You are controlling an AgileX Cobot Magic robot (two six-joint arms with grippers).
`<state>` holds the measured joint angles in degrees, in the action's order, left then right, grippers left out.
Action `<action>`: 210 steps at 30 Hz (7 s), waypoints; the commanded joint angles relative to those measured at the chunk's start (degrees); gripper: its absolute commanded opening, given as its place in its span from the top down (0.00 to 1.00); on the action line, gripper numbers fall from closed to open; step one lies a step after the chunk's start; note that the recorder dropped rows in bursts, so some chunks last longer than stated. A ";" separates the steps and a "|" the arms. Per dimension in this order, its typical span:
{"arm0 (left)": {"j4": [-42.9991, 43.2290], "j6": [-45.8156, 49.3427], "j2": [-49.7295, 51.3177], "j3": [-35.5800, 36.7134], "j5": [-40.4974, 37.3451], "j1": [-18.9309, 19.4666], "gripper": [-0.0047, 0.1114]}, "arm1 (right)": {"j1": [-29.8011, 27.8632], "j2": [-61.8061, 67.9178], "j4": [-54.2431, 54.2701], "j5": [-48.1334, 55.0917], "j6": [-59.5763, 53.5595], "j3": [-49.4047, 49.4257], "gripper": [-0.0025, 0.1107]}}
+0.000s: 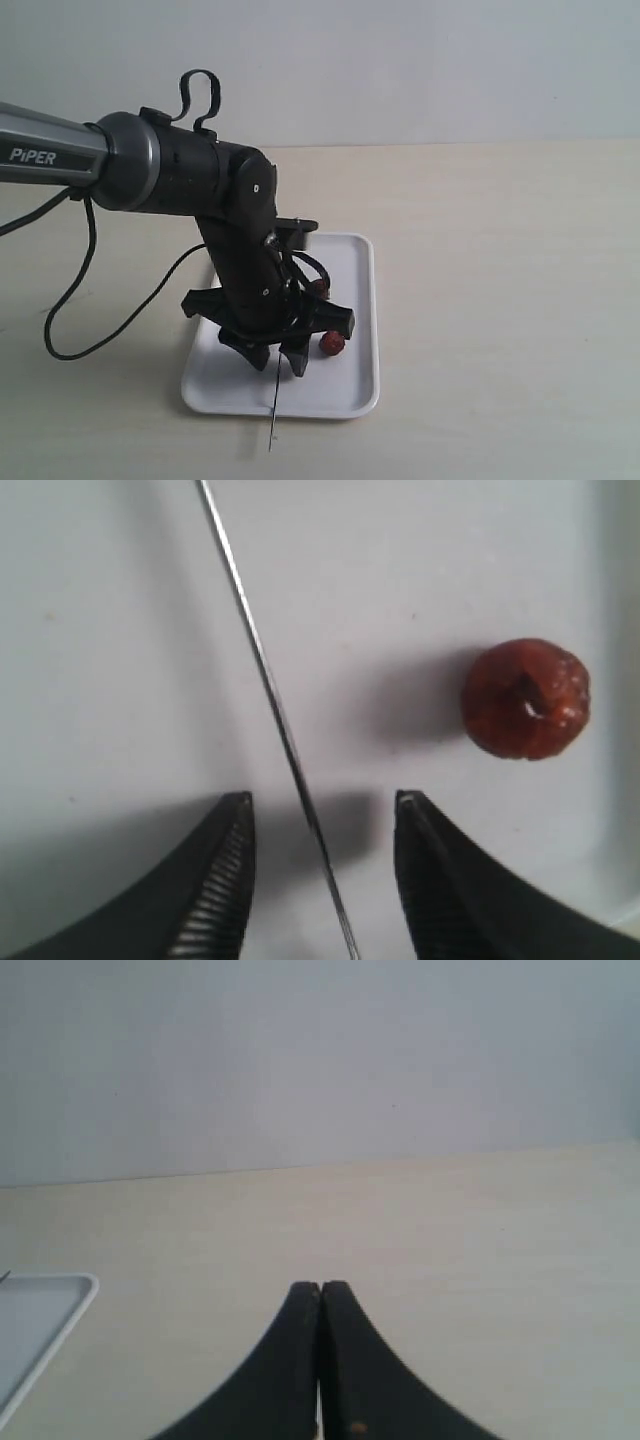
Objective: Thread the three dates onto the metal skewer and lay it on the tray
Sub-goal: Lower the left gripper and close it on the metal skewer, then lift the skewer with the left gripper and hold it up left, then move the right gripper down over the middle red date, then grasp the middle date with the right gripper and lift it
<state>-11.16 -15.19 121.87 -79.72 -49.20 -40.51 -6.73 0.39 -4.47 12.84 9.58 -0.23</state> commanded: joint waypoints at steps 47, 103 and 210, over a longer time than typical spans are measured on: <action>27.29 29.20 -28.77 9.60 -8.48 15.24 0.96 | 0.02 -0.39 -0.25 -0.21 0.03 0.23 0.98; 13.39 67.55 -28.55 16.22 -6.57 26.03 0.96 | 22.98 99.07 4.86 52.82 -26.93 -81.09 0.97; 10.72 67.45 -28.55 16.22 1.58 26.29 0.96 | 33.38 130.95 1.03 45.81 -20.21 -96.71 0.72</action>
<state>0.47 52.22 93.51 -63.84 -48.07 -14.40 26.56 131.17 -3.22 58.36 -10.95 -96.66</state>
